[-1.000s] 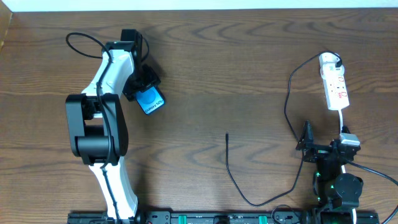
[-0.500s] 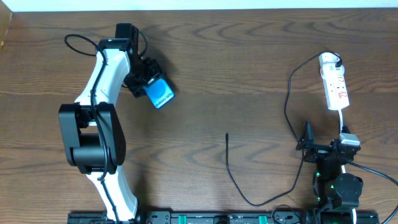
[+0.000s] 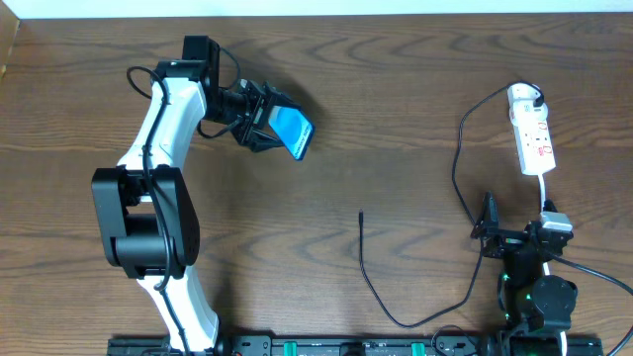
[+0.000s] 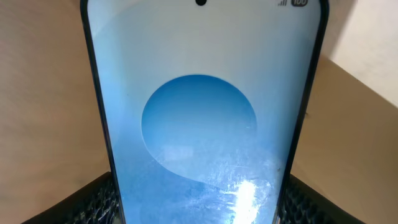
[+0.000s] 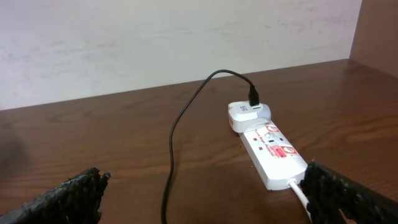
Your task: Plug charger to phone and switch on socket
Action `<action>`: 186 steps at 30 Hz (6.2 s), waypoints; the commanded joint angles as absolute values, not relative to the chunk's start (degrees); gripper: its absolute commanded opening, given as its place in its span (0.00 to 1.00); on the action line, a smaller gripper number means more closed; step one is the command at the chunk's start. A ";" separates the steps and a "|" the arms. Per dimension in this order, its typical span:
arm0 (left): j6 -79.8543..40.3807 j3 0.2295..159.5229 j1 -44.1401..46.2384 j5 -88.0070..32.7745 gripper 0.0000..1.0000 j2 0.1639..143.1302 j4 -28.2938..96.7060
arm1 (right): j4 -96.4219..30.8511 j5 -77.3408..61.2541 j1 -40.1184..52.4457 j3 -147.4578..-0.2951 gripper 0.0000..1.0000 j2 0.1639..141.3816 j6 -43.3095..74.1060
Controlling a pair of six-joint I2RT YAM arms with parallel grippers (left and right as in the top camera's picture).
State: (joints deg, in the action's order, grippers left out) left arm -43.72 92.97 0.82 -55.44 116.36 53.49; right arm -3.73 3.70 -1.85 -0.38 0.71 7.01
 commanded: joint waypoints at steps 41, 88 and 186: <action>-65.23 92.75 0.80 -85.08 0.07 114.65 53.93 | -3.92 4.19 -1.41 -0.32 0.99 0.38 6.61; -64.14 92.75 0.80 -84.40 0.07 114.65 53.91 | -3.92 4.19 -1.41 -0.32 0.99 0.38 6.61; -48.47 92.75 0.78 -52.86 0.07 114.65 53.45 | 11.53 -2.02 -1.52 -27.77 0.99 38.28 -0.10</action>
